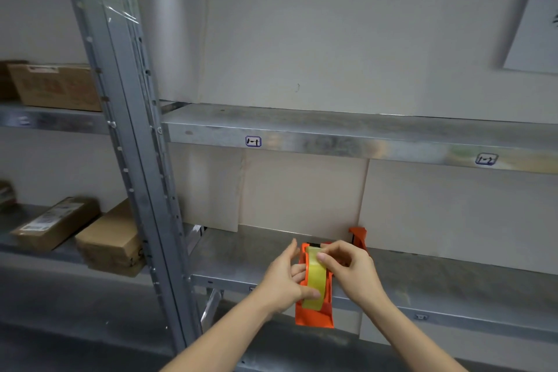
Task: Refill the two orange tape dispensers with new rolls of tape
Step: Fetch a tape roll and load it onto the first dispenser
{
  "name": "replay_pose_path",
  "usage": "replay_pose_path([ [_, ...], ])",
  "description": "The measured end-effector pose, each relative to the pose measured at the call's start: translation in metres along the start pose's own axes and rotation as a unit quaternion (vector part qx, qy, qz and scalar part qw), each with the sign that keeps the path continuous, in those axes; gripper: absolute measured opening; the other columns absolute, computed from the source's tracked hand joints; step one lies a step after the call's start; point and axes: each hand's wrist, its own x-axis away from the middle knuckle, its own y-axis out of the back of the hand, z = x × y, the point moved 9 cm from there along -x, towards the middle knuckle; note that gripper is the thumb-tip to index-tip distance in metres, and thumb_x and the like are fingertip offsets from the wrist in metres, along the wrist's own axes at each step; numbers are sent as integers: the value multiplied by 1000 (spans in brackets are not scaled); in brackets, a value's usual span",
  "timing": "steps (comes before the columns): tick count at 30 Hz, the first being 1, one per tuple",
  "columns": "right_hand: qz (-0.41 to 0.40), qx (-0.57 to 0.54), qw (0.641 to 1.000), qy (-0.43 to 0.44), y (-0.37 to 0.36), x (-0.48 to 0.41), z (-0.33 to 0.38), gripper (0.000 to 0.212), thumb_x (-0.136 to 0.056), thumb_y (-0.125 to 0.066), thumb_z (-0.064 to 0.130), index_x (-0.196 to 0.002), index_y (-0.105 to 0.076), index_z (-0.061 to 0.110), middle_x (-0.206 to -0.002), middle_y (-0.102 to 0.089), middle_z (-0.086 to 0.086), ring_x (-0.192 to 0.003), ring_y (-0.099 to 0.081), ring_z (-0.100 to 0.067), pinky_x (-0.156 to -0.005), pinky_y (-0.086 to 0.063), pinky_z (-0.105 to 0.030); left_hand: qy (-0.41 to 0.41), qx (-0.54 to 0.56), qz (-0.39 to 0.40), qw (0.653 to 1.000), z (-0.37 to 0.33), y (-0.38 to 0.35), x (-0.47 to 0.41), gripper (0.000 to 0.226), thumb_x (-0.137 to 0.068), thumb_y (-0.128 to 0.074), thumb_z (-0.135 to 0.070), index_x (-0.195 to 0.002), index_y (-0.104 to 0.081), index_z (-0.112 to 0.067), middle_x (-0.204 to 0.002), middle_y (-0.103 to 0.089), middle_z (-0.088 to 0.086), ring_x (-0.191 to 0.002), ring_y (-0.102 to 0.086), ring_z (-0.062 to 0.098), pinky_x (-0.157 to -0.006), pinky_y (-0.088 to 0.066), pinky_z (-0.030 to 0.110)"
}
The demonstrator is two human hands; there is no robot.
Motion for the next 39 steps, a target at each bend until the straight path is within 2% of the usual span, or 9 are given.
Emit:
replay_pose_path([
  [5,7,11,1000,23,3,9,7,12,-80,-73,21,-73,-68,29,-84,-70,21,-83,-66,0,-73,-50,-18,31,-13,9,999,10,-5,0,92,-66,-74,25,-145,-37,-6,-128,-64,8,-113,-65,16,-88,-59,32],
  [12,-3,-2,999,48,5,18,14,25,-77,-75,16,-67,-66,36,-90,-71,22,-90,-64,6,-74,-45,-6,35,-56,8,998,3,0,1,122,-60,-82,19,-155,-15,-18,-126,-55,-2,-116,-63,21,-91,-58,38],
  [16,4,-4,998,58,4,16,20,27,-78,-74,10,-68,-65,33,-86,-71,21,-84,-65,5,-71,-44,-4,22,-47,16,999,1,-8,0,120,-59,-81,21,-154,-21,-21,-121,-64,3,-107,-68,16,-90,-59,38],
  [25,-42,30,998,22,17,-2,14,7,-83,-69,21,-78,-67,25,-80,-70,7,-78,-65,-7,-71,-52,-25,-53,-53,45,996,-9,-9,-3,112,-64,-80,13,-152,-24,-30,-112,-53,8,-99,-66,22,-90,-57,38],
  [28,-57,61,996,38,22,-10,22,14,-81,-71,20,-74,-64,29,-100,-65,10,-89,-60,-2,-79,-43,-22,-76,-28,54,995,-15,-10,-5,113,-68,-79,13,-152,-18,-32,-107,-51,8,-93,-61,17,-87,-57,39],
  [32,-24,67,997,-12,26,-22,11,14,-79,-72,30,-69,-65,37,-129,-52,-2,-129,-37,-13,-101,-33,-36,-103,-31,73,992,-23,-8,-4,113,-71,-78,11,-152,-17,-40,-105,-48,5,-93,-55,19,-89,-54,32],
  [34,-2,37,999,-31,27,-25,12,14,-80,-72,27,-70,-66,34,-129,-53,-8,-134,-33,-12,-98,-30,-33,-114,-39,83,989,-27,-7,-2,115,-72,-78,8,-150,-13,-47,-107,-48,5,-95,-58,21,-93,-54,35],
  [36,19,22,999,-41,26,-28,16,13,-81,-71,23,-71,-65,30,-122,-58,-7,-128,-38,-9,-94,-28,-29,-126,-46,87,987,-31,-5,-2,116,-73,-79,6,-146,-13,-56,-108,-50,6,-99,-62,28,-95,-55,43],
  [39,59,-2,997,-41,23,-30,22,11,-80,-72,28,-72,-67,22,-94,-62,-3,-95,-53,-13,-85,-36,-30,-147,-52,95,983,-35,-3,0,115,-72,-77,6,-141,-17,-63,-103,-50,6,-90,-60,29,-90,-53,47],
])
